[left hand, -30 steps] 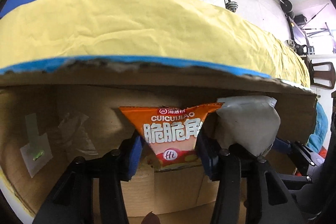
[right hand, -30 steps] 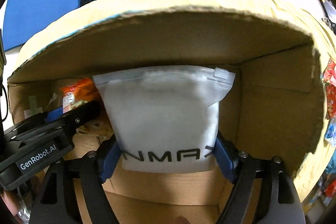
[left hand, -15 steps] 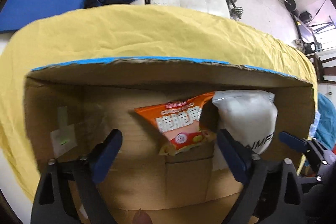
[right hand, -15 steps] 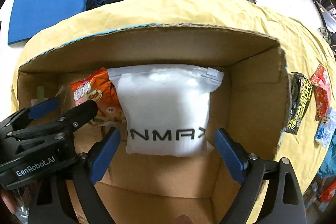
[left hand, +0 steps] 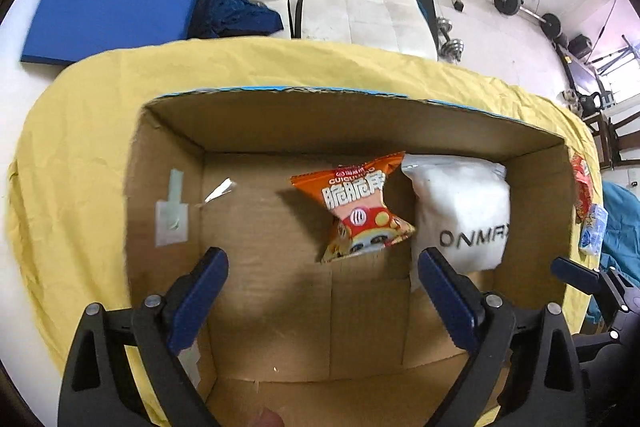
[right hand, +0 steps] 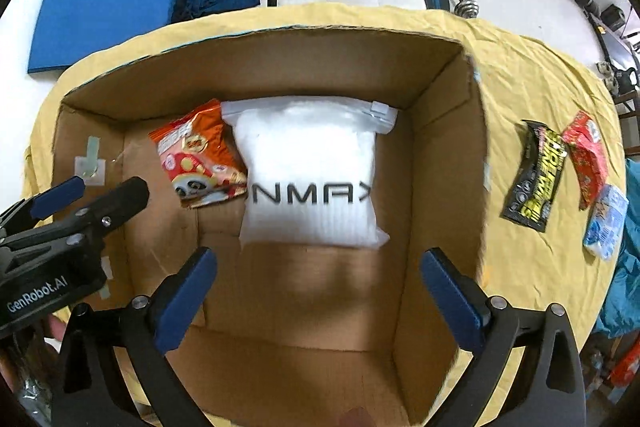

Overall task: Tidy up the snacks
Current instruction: 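Lift both tools out of the box toward the remaining packs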

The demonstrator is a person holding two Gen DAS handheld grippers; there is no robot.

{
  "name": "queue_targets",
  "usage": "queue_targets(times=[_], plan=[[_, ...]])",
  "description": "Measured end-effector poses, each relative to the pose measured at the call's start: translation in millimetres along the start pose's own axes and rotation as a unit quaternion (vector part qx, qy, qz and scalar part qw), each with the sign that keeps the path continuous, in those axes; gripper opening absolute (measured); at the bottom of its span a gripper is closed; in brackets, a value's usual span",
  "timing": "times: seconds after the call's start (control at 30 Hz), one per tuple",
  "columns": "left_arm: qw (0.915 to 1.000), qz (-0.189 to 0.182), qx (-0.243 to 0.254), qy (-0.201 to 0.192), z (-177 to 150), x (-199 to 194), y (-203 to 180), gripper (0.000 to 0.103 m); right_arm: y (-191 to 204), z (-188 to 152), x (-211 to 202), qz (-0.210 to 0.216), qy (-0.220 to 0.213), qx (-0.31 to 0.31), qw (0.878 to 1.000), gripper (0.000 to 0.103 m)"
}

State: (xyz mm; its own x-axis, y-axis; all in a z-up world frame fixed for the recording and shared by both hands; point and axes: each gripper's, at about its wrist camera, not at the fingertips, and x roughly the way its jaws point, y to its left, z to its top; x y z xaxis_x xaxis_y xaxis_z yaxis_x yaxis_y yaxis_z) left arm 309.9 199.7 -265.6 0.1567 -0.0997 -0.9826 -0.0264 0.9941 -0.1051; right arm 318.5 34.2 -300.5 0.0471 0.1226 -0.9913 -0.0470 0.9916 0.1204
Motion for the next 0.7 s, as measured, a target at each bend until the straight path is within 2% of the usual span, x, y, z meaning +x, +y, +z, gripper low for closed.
queue_targets(times=[0.3,0.7], plan=[[0.9975,0.013,0.010,-0.068,-39,-64,-7,0.097,-3,-48,-64,0.006,-0.054,0.000,0.999,0.103],[0.9947,0.012,0.019,-0.100,-75,-119,-40,0.097,-22,-92,-128,0.034,-0.090,-0.016,0.995,0.103]])
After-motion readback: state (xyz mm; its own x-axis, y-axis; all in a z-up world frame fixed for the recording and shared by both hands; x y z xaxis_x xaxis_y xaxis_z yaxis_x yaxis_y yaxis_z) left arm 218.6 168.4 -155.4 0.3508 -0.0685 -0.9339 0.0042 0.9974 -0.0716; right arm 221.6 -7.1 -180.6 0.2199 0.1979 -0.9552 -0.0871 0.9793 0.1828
